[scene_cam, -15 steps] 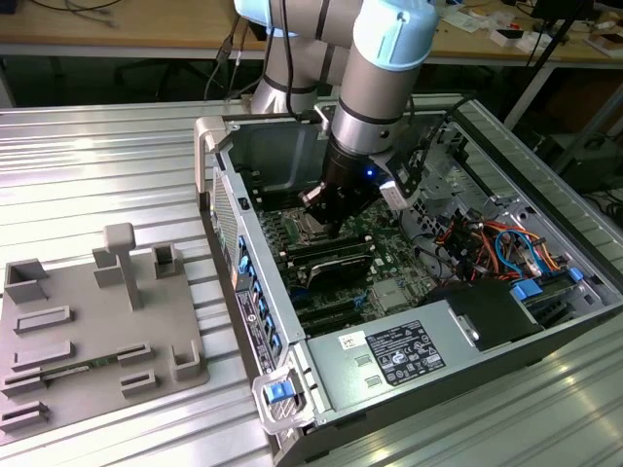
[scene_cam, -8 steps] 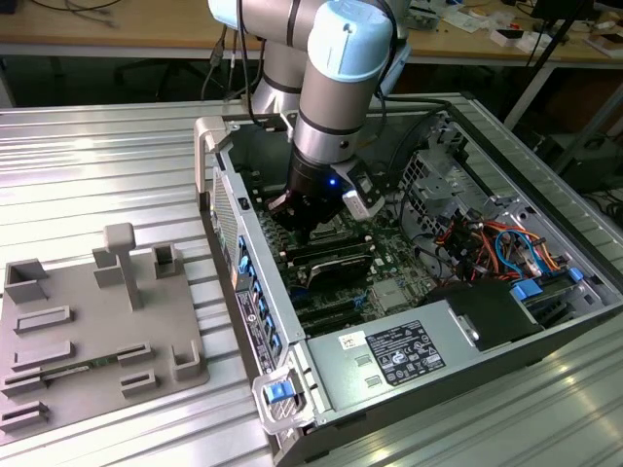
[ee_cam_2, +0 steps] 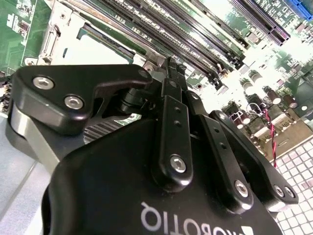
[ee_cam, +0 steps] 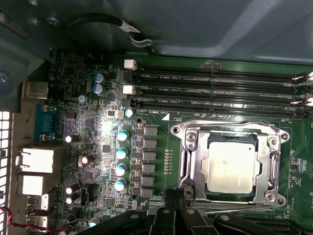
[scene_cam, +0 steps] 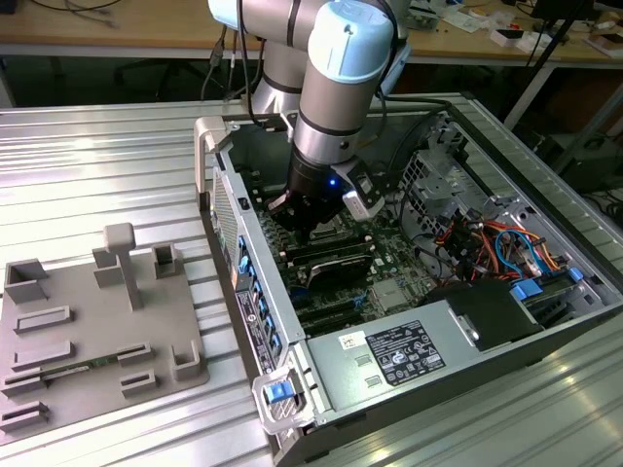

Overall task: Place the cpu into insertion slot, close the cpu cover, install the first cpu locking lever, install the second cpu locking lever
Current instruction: 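Install the second cpu locking lever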

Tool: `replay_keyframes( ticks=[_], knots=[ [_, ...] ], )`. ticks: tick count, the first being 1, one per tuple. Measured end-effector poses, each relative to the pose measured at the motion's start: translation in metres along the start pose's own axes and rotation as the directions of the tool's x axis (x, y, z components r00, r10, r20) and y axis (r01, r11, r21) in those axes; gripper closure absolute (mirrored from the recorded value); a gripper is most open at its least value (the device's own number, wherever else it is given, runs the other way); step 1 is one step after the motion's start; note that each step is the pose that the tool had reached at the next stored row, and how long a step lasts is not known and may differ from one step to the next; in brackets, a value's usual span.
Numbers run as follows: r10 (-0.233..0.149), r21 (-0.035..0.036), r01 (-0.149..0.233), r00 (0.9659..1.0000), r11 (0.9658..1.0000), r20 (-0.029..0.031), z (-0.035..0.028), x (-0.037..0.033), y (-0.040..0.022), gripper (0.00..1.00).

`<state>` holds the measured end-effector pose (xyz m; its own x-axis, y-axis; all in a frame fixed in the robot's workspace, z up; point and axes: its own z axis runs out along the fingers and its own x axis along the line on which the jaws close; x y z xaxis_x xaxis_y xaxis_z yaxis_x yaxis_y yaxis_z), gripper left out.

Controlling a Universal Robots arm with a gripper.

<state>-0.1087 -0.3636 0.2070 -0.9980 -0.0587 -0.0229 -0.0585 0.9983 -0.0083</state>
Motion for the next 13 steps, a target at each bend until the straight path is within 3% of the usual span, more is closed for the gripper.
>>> replay_keyframes(
  ticks=[13],
  knots=[
    [0.000,-0.0001,0.000,1.0000,1.0000,0.0001,-0.0034,-0.0001,0.0000,0.89]
  ],
)
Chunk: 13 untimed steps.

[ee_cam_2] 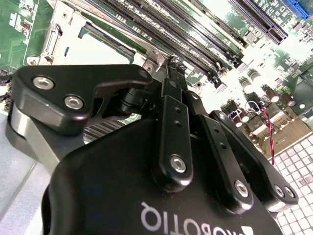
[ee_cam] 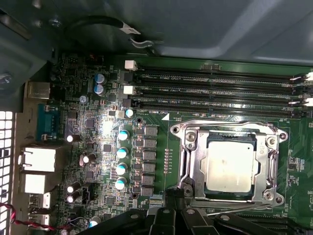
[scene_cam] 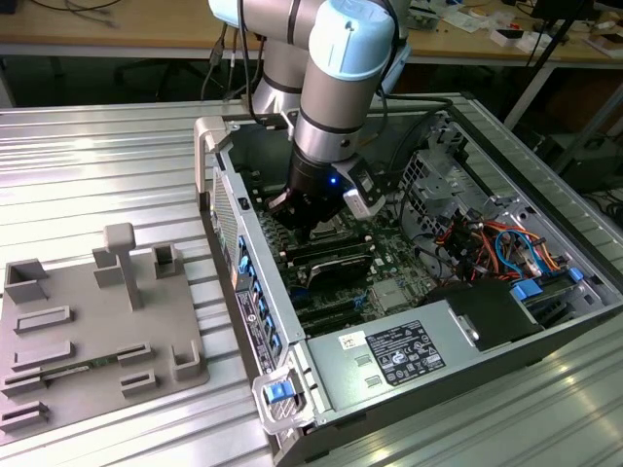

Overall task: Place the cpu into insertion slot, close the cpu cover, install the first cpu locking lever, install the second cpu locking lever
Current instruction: 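Install the second cpu locking lever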

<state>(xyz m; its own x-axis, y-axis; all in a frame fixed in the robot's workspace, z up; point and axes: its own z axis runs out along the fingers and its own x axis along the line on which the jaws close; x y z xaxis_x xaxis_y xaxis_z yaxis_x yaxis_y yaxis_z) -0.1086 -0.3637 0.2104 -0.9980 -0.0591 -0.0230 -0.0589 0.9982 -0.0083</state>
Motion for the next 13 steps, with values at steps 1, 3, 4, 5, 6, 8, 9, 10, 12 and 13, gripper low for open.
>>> replay_keyframes(
  ticks=[1,3,4,5,6,8,9,10,12,13],
  knots=[
    [0.000,-0.0001,0.000,1.0000,1.0000,0.0000,-0.0002,0.0000,0.0000,0.89],
    [0.000,0.0000,0.000,1.0000,1.0000,-0.0001,-0.0004,0.0001,0.0000,0.89],
    [0.000,0.0001,0.000,1.0000,1.0000,-0.0001,-0.0004,0.0001,0.0000,0.89],
    [0.000,0.0000,0.000,1.0000,1.0000,-0.0001,-0.0004,0.0001,0.0000,0.89],
    [0.000,0.0000,0.000,1.0000,1.0000,-0.0001,-0.0004,0.0001,0.0000,0.89],
    [0.000,0.0002,0.000,1.0000,1.0000,-0.0003,-0.0005,0.0001,0.0001,0.89],
    [0.000,0.0002,0.000,1.0000,1.0000,-0.0002,-0.0005,0.0001,0.0003,0.89],
    [0.000,0.0000,0.000,1.0000,1.0000,-0.0001,-0.0004,0.0000,0.0005,0.89],
    [0.000,-0.0002,0.000,1.0000,1.0000,0.0000,-0.0005,0.0000,0.0009,0.89],
    [0.000,-0.0001,0.000,1.0000,1.0000,0.0000,-0.0010,-0.0001,0.0010,0.89]
  ],
)
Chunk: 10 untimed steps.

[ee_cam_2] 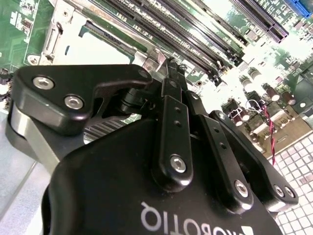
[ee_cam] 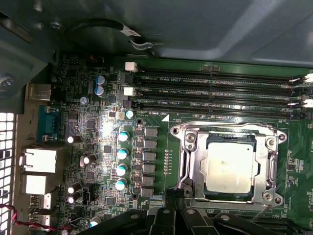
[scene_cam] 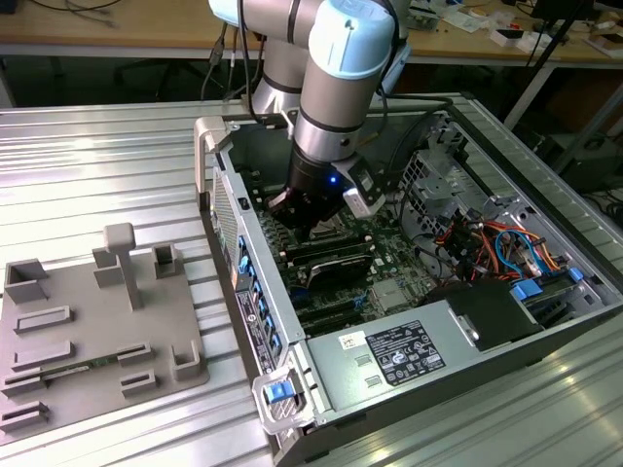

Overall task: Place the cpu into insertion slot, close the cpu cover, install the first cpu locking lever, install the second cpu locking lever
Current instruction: 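Install the second cpu locking lever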

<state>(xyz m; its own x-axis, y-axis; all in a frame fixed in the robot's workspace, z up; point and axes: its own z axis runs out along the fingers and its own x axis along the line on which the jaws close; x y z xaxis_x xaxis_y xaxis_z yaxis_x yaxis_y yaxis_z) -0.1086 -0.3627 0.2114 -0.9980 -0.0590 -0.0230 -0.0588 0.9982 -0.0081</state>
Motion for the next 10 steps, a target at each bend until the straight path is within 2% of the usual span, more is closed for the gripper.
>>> replay_keyframes(
  ticks=[6,9,10],
  knots=[
    [0.000,0.0001,0.000,1.0000,1.0000,-0.0001,-0.0072,-0.0028,0.0006,0.89],
    [0.000,-0.0001,0.000,1.0000,1.0000,0.0000,-0.0076,-0.0145,0.0012,0.89],
    [0.000,-0.0003,0.000,1.0000,1.0000,0.0001,-0.0075,-0.0164,0.0018,0.89]
  ],
)
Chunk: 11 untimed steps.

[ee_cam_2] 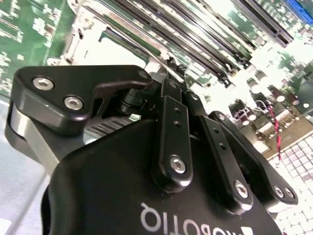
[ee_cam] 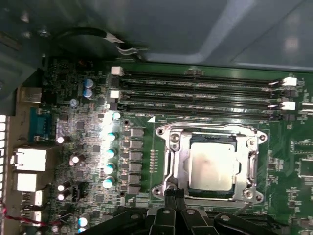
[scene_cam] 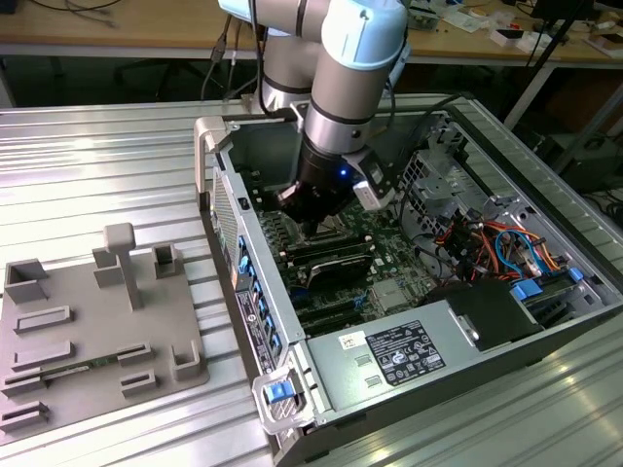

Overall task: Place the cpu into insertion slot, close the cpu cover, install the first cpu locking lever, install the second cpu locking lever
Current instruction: 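Install the second cpu locking lever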

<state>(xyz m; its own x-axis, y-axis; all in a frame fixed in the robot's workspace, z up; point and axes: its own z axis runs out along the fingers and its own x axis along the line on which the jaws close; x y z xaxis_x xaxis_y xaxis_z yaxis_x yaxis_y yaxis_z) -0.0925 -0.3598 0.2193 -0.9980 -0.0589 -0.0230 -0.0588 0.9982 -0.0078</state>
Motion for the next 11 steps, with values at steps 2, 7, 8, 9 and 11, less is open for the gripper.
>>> replay_keyframes(
  ticks=[2,7,8,9,11],
  knots=[
    [0.000,-0.0004,0.000,1.0000,1.0000,-0.0001,0.0000,-0.0051,0.0009,0.89],
    [0.000,-0.0023,0.000,1.0000,1.0000,0.0001,0.0004,-0.0199,0.0029,0.89],
    [0.000,-0.0027,0.000,1.0000,1.0000,0.0000,0.0005,-0.0231,0.0033,0.89],
    [0.000,-0.0029,0.000,1.0000,1.0000,0.0001,0.0005,-0.0262,0.0034,0.89],
    [0.000,-0.0033,0.000,1.0000,1.0000,0.0001,0.0007,-0.0345,0.0035,0.89]
  ],
)
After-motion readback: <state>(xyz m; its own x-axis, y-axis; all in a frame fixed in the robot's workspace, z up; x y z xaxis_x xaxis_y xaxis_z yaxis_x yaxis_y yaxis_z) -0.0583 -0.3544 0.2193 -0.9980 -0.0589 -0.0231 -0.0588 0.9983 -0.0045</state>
